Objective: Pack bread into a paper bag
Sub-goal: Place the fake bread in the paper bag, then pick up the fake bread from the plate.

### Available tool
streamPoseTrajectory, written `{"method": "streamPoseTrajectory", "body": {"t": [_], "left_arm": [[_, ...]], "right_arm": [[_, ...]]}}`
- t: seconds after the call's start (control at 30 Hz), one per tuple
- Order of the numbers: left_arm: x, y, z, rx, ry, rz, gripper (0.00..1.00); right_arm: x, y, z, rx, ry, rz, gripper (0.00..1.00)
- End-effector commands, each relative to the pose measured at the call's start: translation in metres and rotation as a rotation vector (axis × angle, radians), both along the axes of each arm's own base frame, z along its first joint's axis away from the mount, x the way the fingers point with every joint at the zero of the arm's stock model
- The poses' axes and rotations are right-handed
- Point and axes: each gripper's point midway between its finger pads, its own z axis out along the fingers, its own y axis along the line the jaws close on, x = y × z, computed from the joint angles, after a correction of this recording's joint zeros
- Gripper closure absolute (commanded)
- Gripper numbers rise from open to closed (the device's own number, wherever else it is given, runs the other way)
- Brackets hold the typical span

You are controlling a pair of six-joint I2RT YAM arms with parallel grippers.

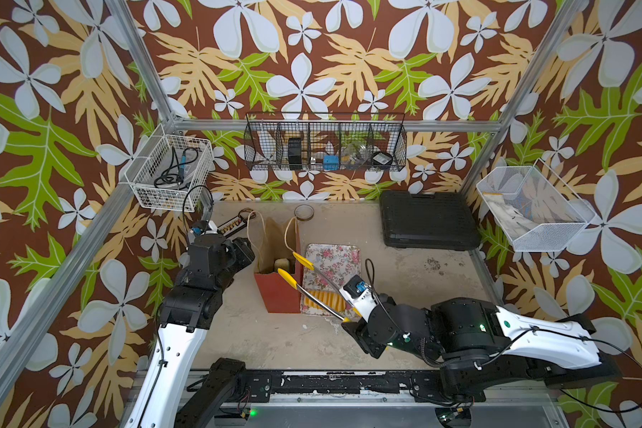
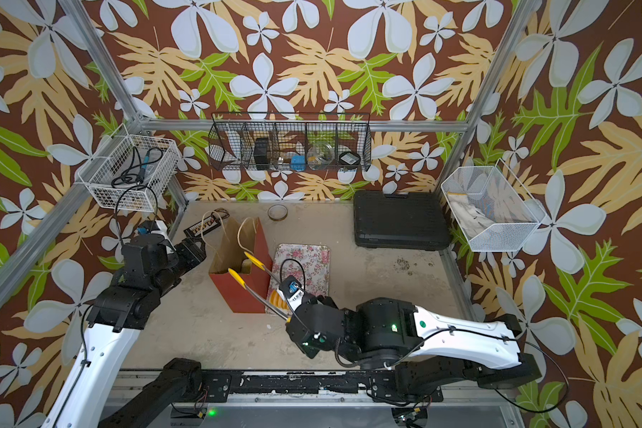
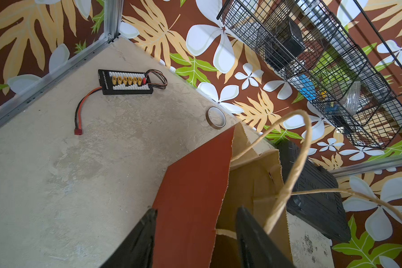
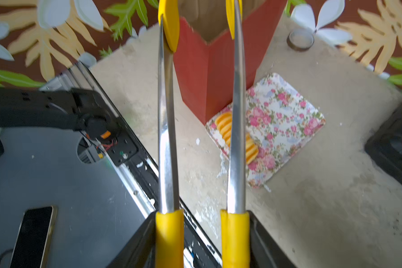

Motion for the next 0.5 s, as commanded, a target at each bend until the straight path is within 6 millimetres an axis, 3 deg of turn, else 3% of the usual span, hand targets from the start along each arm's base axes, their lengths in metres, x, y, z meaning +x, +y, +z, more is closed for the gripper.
{"method": "streamPoseTrajectory", "body": {"t": [0.0,0.13,0.23,0.47], "left_arm": [[0.003,-0.003,0.011,-0.007,-0.036,-0.013,0.41],[0.004,-0.001,0.013,0.004,-0.034,-0.006,0.42],[0.005,-0.002,0.012,0.000,-0.032,-0.010,0.41],[0.004,-0.002,0.013,-0.002,-0.031,-0.009,0.42]], "right_arm": [[-0.006,-0.030,-0.039,-0.048,0.096,-0.096,0.42],[-0.009,-0.056,-0.092,-0.124,0.140,-0.159,0.41],[-0.007,-0.065,-0.120,-0.170,0.126,-0.164,0.40],[0.011,-0.063,-0.131,-0.168,0.069,-0.139,0.38]]}}
